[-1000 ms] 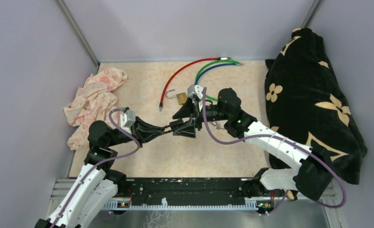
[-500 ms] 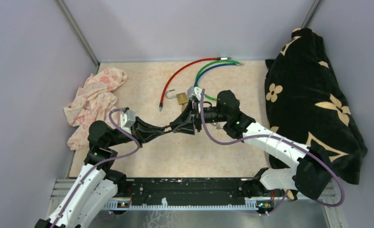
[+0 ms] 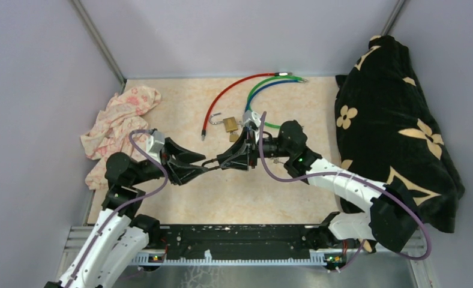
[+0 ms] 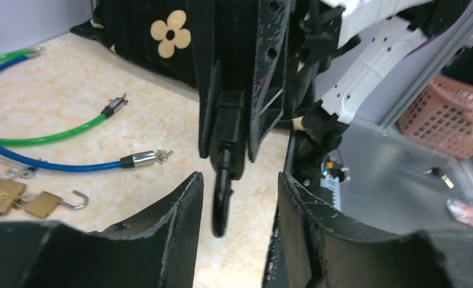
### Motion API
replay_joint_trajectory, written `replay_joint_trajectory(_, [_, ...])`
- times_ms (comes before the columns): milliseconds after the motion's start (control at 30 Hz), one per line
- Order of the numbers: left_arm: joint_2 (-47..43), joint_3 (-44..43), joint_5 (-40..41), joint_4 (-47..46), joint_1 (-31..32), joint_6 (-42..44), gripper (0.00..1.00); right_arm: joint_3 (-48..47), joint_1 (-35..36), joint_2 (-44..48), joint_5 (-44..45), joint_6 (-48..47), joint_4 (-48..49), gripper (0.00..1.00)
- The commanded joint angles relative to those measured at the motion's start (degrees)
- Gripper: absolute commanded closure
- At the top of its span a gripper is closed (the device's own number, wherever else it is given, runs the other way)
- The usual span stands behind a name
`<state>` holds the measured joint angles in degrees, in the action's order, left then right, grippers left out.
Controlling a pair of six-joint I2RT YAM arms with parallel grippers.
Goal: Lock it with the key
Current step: Lock the lock.
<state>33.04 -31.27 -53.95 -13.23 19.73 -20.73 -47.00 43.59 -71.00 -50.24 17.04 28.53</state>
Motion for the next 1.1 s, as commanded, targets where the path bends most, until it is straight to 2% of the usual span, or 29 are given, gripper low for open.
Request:
replay_joint_trajectory(0, [-3.41, 3.3, 3.75, -0.45, -0.46, -10.0, 0.42, 3.46, -2.51, 3.0, 2.2, 11.13, 21.84, 1.0])
replay_joint_trajectory(200, [-5.76, 5.55, 3.28, -7.67, -3.0, -10.68, 0.34, 5.24, -2.56, 2.5, 2.4, 16.29, 30.42, 1.0])
replay_joint_trajectory(333, [-4.87, 6.48, 3.11, -9.95, -3.11, -8.24, 0.35, 5.73, -2.4, 1.22, 2.08, 19.55, 35.42, 1.0])
replay_joint_trajectory(467, [-3.67, 6.83, 2.83, -14.3, -3.11, -9.73, 0.41, 5.57, -1.54, 0.73, 2.41, 18.77, 34.52, 1.0])
replay_joint_trajectory(633, [-2.77, 7.67, 1.37, -15.92, -2.97, -12.07, 0.42, 4.9, -0.89, 0.68, 3.0, 17.25, 32.36, 1.0])
replay_joint_trajectory(767, [-2.5, 7.34, -2.35, -20.71, -2.58, -13.73, 0.31, 3.98, -0.24, 0.44, 3.05, 15.5, 30.05, 1.0])
replay_joint_trajectory(833, [-2.57, 6.55, -2.32, -20.03, -2.42, -13.51, 0.3, 3.58, 0.26, 0.26, 3.13, 14.73, 29.07, 1.0])
replay_joint_trajectory(933, [-2.13, 6.13, -1.58, -19.97, -2.35, -13.33, 0.41, 2.83, 1.2, -0.06, 3.36, 13.26, 27.58, 1.0])
replay_joint_trajectory(967, [-1.98, 6.25, -1.48, -20.21, -2.33, -13.91, 0.53, 2.72, 1.38, -0.16, 3.43, 13.14, 27.67, 1.0])
replay_joint_trajectory(1000, [-1.81, 6.42, -1.44, -20.25, -2.28, -14.24, 0.59, 2.71, 1.4, -0.25, 3.44, 13.26, 27.9, 1.0])
replay_joint_trajectory(1067, [-1.9, 6.84, -1.94, -20.02, -2.16, -14.57, 0.63, 2.62, 1.53, -0.17, 3.44, 13.47, 28.23, 1.0])
